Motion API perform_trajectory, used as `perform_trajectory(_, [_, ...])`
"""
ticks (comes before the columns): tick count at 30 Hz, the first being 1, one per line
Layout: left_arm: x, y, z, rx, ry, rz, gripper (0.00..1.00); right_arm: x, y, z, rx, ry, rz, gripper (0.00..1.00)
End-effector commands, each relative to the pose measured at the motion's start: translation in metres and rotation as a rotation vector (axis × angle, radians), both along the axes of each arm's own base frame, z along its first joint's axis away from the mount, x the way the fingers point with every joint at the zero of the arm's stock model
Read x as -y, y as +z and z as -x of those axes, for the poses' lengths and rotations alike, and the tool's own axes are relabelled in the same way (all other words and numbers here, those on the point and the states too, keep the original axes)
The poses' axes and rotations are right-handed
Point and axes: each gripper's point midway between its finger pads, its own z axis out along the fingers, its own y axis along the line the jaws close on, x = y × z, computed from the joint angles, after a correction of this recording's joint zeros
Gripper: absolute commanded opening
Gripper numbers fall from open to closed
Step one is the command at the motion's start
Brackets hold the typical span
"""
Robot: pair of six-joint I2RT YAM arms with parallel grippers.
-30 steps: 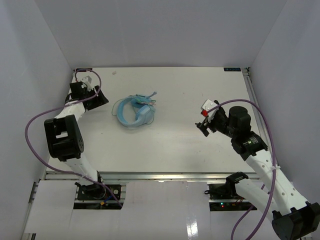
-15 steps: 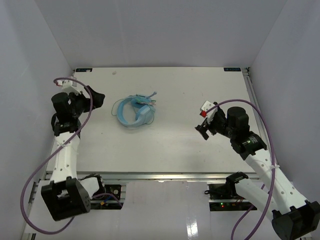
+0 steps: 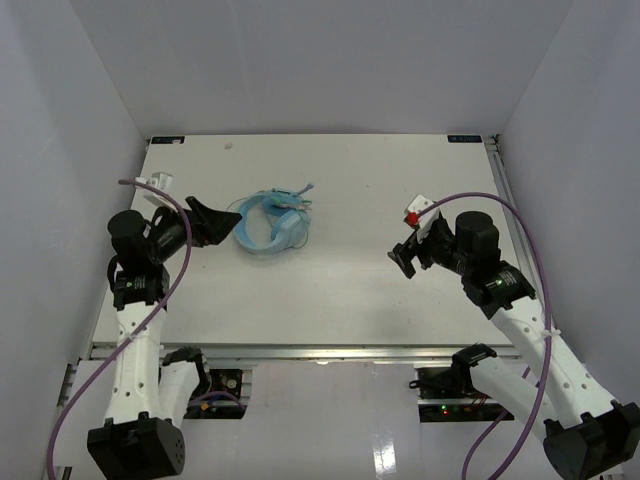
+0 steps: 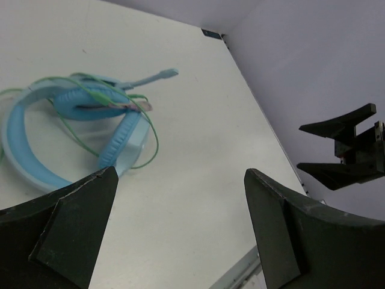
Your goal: Wrap the headphones
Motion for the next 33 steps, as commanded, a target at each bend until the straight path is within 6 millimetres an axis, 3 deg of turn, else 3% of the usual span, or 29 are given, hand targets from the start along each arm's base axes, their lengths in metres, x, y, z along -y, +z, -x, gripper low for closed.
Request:
perform_trajectory(1, [0.021, -0.008, 0.021, -0.032, -0.084, 0.038, 0.98, -0.003, 0.025, -0.007, -0.004, -0.057, -0.091, 0.9])
perform_trajectory(10, [0.039, -0.02, 0.034, -0.042, -0.132, 0.033, 0.98, 0.002, 0.024, -0.014, -0.049, -0.137, -0.122, 0.9])
perform_trajectory(33, [0.042, -0.027, 0.048, -0.055, -0.151, 0.021, 0.98, 0.007, 0.023, -0.013, -0.044, -0.184, -0.158, 0.9])
